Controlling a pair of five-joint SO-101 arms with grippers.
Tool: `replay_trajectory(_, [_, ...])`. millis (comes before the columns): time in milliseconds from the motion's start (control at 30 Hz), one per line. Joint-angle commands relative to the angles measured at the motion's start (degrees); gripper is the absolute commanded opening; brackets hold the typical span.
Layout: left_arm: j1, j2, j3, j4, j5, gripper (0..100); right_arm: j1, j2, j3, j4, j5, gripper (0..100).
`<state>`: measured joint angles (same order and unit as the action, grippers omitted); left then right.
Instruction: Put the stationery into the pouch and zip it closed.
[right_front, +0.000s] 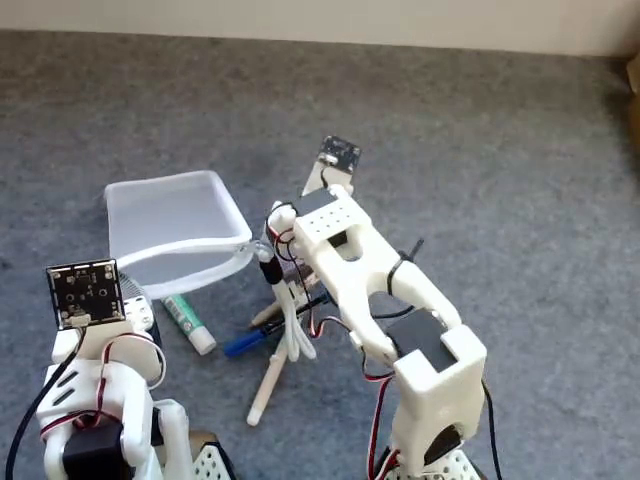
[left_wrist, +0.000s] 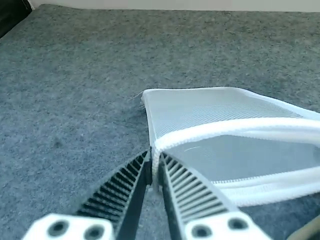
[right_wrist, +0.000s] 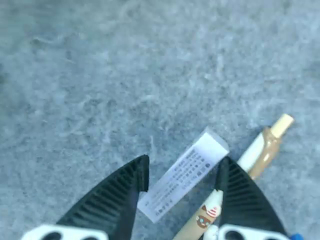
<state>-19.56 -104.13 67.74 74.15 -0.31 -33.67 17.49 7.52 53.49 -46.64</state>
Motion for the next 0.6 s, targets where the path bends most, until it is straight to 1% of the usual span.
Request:
replay_trajectory(0, [0.0,-0.2,0.0,-0.3,0.6,1,1.8,-0.8,-3.5,0.2,-0.4,20.5])
replay_trajectory(67, [0.0,-0.2,0.0,-0.3,0.6,1,2.0,-0.8,-3.5,0.2,-0.4,19.1])
replay_trajectory(233, [0.0,-0.2,0.0,-0.3,0.6,1,2.1,-0.8,-3.3,0.2,-0.4,10.2])
replay_trajectory(333, [0.0,-0.2,0.0,-0.3,0.6,1,2.2,-0.8,-3.2,0.7,-0.4,9.5])
replay_trajectory(467, [0.0,-0.2,0.0,-0.3,0.6,1,2.9,-1.3,-3.6,4.9,-0.1,9.4])
replay_trajectory(567, [0.0,-0.2,0.0,-0.3,0.6,1,3.1,-1.2,-3.7,8.3,4.5,9.4])
